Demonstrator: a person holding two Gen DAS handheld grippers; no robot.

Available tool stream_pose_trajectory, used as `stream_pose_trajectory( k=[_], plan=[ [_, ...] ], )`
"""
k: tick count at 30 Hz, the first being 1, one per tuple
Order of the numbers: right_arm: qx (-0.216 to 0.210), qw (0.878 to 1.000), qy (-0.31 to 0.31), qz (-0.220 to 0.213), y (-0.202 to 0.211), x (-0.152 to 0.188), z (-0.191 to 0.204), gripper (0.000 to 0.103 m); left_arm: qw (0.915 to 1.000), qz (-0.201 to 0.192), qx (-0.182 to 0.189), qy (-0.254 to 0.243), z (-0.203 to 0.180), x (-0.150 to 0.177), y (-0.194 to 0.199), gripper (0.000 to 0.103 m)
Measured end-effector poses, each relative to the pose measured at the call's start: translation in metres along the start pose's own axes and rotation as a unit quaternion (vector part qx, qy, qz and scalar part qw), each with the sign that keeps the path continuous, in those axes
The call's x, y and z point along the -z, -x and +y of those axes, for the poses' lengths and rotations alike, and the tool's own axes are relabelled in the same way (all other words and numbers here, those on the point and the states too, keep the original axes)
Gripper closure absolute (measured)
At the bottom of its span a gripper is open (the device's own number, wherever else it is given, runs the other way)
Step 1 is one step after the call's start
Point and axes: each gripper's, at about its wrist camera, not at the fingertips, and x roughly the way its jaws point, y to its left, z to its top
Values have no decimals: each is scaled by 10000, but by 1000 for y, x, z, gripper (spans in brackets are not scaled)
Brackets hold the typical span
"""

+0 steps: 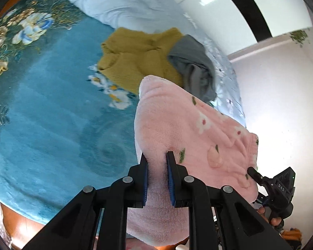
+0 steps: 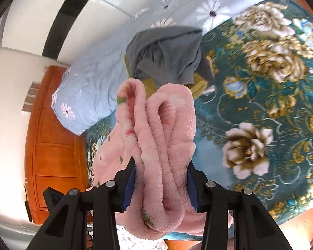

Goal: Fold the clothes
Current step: 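Lift the folded pants with both grippers and carry them across the bed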

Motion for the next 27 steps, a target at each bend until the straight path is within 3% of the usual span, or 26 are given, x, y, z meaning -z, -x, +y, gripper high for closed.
stream_pose_trajectory(
  k=[6, 12, 18, 20, 27],
  plan=[
    [-75, 9996, -93, -274, 42, 1, -20, 57, 9998, -20, 103, -176, -37, 19, 2, 87],
    [-383, 9980, 3, -506, 85, -27, -52, 57, 9983, -365, 108, -448, -103, 42, -7, 87],
    [-363, 9975, 370, -472, 151, -74, -116, 57, 9969, -688, 275, -279, -179, 105, -49, 87],
    [-249, 9977, 475, -415, 178, -89, -145, 57, 9970, -637, 431, -131, -205, 136, -72, 87],
    [181, 9980, 499, -330, 259, -115, -244, 57, 9994, -60, 295, -197, -289, 211, -143, 87]
  ],
)
